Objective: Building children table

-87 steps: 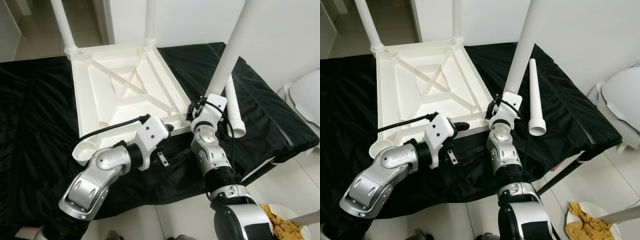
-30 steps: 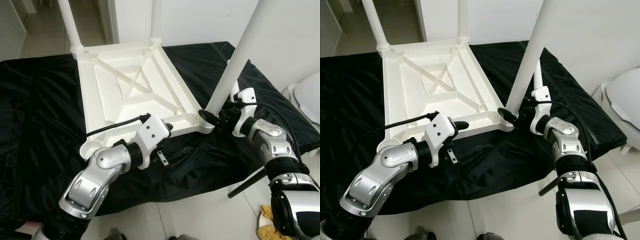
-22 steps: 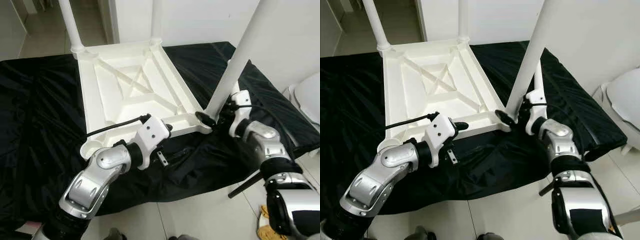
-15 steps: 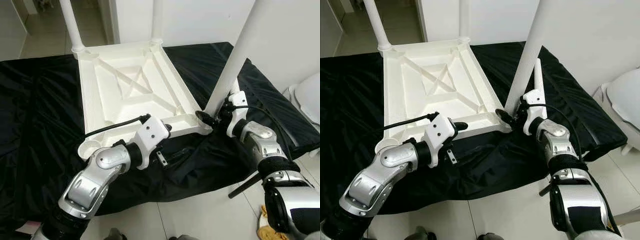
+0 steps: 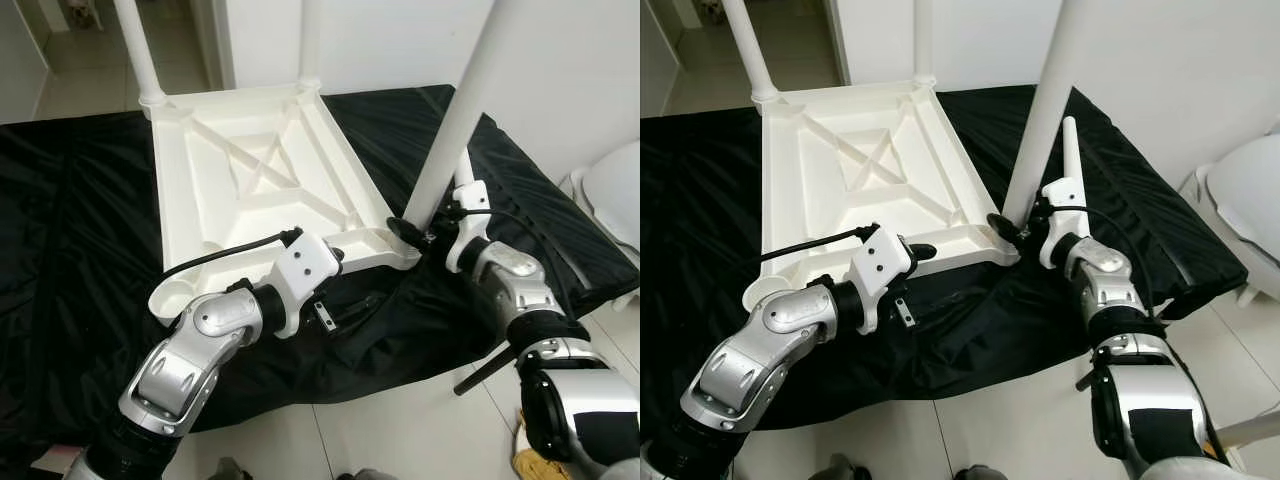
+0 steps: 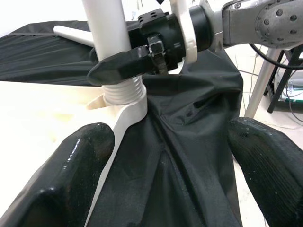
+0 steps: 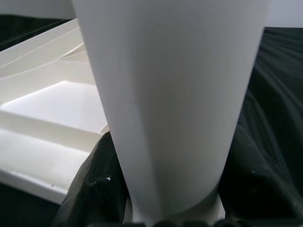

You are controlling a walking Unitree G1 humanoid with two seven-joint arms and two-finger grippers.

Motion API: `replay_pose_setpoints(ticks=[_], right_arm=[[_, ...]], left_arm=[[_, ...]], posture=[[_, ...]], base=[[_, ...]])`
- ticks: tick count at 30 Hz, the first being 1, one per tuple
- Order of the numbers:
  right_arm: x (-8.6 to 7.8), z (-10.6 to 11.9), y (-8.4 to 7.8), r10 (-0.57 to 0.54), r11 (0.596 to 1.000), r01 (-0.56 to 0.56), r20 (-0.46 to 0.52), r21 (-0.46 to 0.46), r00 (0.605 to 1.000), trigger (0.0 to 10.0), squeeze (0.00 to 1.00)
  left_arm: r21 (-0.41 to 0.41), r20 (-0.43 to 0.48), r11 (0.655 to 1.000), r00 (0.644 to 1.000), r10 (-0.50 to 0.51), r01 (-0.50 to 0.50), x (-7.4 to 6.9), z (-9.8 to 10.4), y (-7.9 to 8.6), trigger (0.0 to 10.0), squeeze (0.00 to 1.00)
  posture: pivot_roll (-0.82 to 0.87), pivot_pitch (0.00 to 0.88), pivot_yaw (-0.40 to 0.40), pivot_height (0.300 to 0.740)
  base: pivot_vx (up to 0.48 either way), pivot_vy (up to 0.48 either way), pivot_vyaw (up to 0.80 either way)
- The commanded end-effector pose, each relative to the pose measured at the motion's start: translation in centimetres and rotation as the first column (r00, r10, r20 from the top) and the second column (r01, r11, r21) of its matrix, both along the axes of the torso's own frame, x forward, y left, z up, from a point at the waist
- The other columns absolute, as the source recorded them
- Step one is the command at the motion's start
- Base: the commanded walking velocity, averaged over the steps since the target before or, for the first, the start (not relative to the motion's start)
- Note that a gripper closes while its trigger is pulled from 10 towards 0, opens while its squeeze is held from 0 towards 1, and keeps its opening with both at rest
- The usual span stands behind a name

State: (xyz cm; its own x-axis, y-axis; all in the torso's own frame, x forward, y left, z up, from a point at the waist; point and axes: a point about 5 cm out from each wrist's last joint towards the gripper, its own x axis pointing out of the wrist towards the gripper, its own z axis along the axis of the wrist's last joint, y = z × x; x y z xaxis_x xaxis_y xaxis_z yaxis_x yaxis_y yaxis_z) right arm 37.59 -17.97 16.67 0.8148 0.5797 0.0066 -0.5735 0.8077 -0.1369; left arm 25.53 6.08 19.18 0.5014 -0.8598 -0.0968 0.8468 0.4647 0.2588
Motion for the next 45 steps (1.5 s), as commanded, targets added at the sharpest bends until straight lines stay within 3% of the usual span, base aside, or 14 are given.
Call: replay_pose_setpoints(ticks=[1, 14, 26, 33, 35, 38, 41, 45], right_arm=[[-0.1, -0.8, 0.6, -0.018, 1.000, 0.018, -0.032, -0.002, 0.999, 0.0, 0.00], [-0.4, -0.7, 2.4, -0.186, 0.980, 0.183, 0.024, 0.079, 0.982, 0.0, 0.00], [-1.8, -1.8, 4.5, -0.305, 0.942, 0.305, -0.023, 0.144, 0.952, 0.0, 0.00], [-3.1, -1.9, 5.5, -0.436, 0.879, 0.438, -0.050, 0.188, 0.898, 0.0, 0.00], [-3.1, -1.9, 5.5, -0.436, 0.879, 0.438, -0.050, 0.188, 0.898, 0.0, 0.00], [-3.6, -1.8, 5.9, -0.507, 0.840, 0.509, -0.061, 0.187, 0.860, 0.0, 0.00], [-3.6, -1.8, 5.9, -0.507, 0.840, 0.509, -0.061, 0.187, 0.860, 0.0, 0.00], [-4.1, -2.0, 6.1, -0.614, 0.760, 0.622, -0.104, 0.187, 0.782, 0.0, 0.00]], left_arm=[[0.013, -0.008, 1.000, 1.000, 0.007, -0.007, 0.1, -0.2, -0.1, 10.0, 0.00], [0.015, -0.004, 1.000, 1.000, 0.011, -0.011, 0.4, -0.1, -0.1, 10.0, 0.00], [0.017, -0.007, 1.000, 1.000, 0.015, -0.015, 0.2, -0.3, 0.1, 10.0, 0.00], [0.014, -0.002, 1.000, 1.000, 0.016, -0.016, 0.3, -0.3, -0.1, 10.0, 0.00], [0.014, -0.002, 1.000, 1.000, 0.016, -0.016, 0.3, -0.3, -0.1, 10.0, 0.00], [0.014, -0.001, 1.000, 1.000, 0.014, -0.014, 0.3, -0.3, -0.2, 10.0, 0.00], [0.014, -0.001, 1.000, 1.000, 0.014, -0.014, 0.3, -0.3, -0.2, 10.0, 0.00], [0.014, 0.003, 1.000, 1.000, 0.007, -0.007, 0.4, -0.4, -0.4, 10.0, 0.00]], posture=[[-0.05, 0.077, 0.000, 0.740], [-0.05, 0.076, -0.005, 0.740], [-0.05, 0.074, -0.012, 0.740], [-0.05, 0.063, -0.019, 0.740], [-0.05, 0.063, -0.019, 0.740], [-0.06, 0.058, -0.021, 0.740], [-0.06, 0.058, -0.021, 0.740], [-0.06, 0.035, -0.025, 0.740]], base=[[0.000, 0.000, 0.00], [0.000, 0.000, 0.00], [0.000, 0.000, 0.00], [0.000, 0.000, 0.00], [0.000, 0.000, 0.00], [0.000, 0.000, 0.00], [0.000, 0.000, 0.00], [0.000, 0.000, 0.00]])
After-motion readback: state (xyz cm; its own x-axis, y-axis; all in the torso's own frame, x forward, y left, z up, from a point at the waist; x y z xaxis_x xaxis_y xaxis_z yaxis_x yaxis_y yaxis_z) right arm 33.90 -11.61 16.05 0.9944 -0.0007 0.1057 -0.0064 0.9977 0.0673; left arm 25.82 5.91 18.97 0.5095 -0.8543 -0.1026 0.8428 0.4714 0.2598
